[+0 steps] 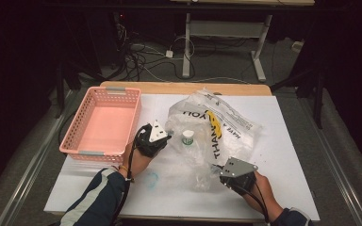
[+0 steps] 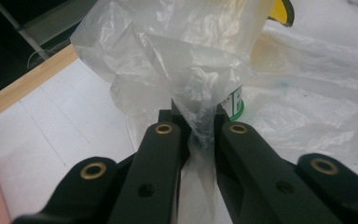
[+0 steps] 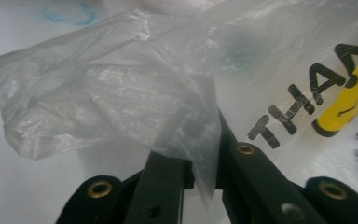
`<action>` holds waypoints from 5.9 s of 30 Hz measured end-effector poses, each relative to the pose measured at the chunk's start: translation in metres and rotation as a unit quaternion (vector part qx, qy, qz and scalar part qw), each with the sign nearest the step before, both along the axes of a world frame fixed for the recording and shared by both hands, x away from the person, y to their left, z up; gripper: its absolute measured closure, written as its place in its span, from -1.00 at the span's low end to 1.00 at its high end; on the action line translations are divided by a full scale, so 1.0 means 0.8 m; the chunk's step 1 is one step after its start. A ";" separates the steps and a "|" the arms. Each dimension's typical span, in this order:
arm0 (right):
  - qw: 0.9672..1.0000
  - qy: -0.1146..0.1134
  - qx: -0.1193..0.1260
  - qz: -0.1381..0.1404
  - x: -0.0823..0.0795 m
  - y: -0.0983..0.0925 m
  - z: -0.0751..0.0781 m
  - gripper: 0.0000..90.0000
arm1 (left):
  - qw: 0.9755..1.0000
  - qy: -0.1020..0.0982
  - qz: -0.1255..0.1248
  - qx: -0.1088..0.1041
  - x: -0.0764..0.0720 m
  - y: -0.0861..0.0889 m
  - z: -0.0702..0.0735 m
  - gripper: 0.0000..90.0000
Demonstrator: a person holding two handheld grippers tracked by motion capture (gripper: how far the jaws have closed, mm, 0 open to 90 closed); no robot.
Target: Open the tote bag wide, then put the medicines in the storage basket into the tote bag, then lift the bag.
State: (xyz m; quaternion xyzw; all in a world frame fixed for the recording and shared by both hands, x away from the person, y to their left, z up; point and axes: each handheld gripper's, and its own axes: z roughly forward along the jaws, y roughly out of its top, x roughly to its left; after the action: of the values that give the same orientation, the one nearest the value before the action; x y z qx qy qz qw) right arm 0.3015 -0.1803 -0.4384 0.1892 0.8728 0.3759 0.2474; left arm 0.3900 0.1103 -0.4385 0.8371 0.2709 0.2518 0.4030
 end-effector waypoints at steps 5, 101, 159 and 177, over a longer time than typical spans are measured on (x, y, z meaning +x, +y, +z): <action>1.000 -0.016 0.013 -0.005 0.002 -0.004 0.009 0.99 | 1.000 -0.007 -0.003 -0.007 -0.001 0.002 0.004 0.93; 0.963 -0.116 0.124 -0.212 0.203 -0.064 0.162 1.00 | 0.988 -0.125 0.061 -0.066 0.085 0.021 0.158 0.92; 0.944 -0.126 0.095 -0.289 0.309 -0.058 0.244 1.00 | 0.975 -0.158 0.155 -0.026 0.172 0.008 0.229 0.92; 0.945 -0.083 0.112 -0.295 0.318 -0.061 0.197 1.00 | 0.984 -0.099 0.138 -0.052 0.171 0.016 0.168 0.38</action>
State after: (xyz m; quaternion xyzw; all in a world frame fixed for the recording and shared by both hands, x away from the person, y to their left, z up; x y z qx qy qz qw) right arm 0.5558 -0.2288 -0.2811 0.4330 0.7069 0.3953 0.3957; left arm 0.5272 0.1228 -0.3044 0.7407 0.3548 0.3725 0.4322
